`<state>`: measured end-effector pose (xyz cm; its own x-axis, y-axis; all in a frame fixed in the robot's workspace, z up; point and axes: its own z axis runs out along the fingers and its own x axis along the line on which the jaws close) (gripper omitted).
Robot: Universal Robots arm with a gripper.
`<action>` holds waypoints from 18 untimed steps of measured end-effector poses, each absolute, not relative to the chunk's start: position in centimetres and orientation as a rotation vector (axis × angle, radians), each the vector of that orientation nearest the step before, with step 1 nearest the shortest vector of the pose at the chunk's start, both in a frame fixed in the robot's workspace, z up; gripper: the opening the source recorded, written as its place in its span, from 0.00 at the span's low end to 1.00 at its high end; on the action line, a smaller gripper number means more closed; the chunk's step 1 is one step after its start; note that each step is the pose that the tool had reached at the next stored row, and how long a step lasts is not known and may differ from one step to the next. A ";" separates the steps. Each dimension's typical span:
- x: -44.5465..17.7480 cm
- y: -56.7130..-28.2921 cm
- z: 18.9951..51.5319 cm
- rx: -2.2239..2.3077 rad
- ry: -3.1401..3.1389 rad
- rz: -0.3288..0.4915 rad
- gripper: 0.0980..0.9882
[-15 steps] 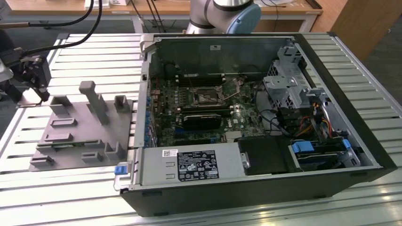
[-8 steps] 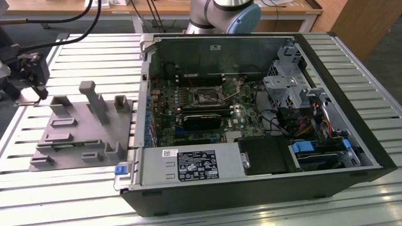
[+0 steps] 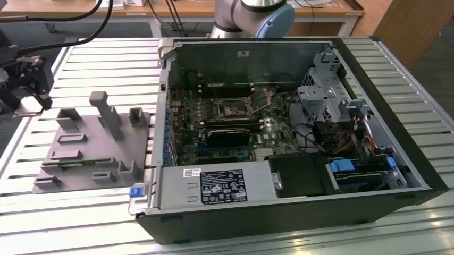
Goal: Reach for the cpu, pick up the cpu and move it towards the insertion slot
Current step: 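Pick up the cpu and move it towards the insertion slot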
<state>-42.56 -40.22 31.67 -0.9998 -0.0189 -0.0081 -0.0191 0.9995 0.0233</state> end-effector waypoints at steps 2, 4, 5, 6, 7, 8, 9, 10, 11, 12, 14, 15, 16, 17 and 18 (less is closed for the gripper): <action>-42.6 -40.2 31.9 -0.030 3.133 0.036 0.50; -42.6 -40.2 32.2 -0.030 3.133 0.035 0.50; -42.6 -40.2 32.4 -0.030 3.133 0.035 0.50; -42.6 -40.2 32.5 -0.030 3.133 0.034 0.50; -42.6 -40.2 32.7 -0.030 3.133 0.034 0.50; -42.6 -40.2 32.8 -0.030 3.133 0.033 0.50; -42.6 -40.2 32.9 -0.030 3.133 0.032 0.50; -42.6 -40.2 33.1 -0.030 3.134 0.032 0.50; -42.6 -40.2 33.2 -0.030 3.134 0.031 0.50; -42.6 -40.2 33.4 -0.030 3.134 0.030 0.50; -42.6 -40.2 33.6 -0.030 3.133 0.030 0.50; -42.6 -40.2 33.7 -0.030 3.134 0.029 0.50; -42.6 -40.2 33.9 -0.030 3.133 0.029 0.50; -42.6 -40.2 34.0 -0.030 3.134 0.029 0.50; -42.6 -40.2 34.1 -0.030 3.133 0.028 0.50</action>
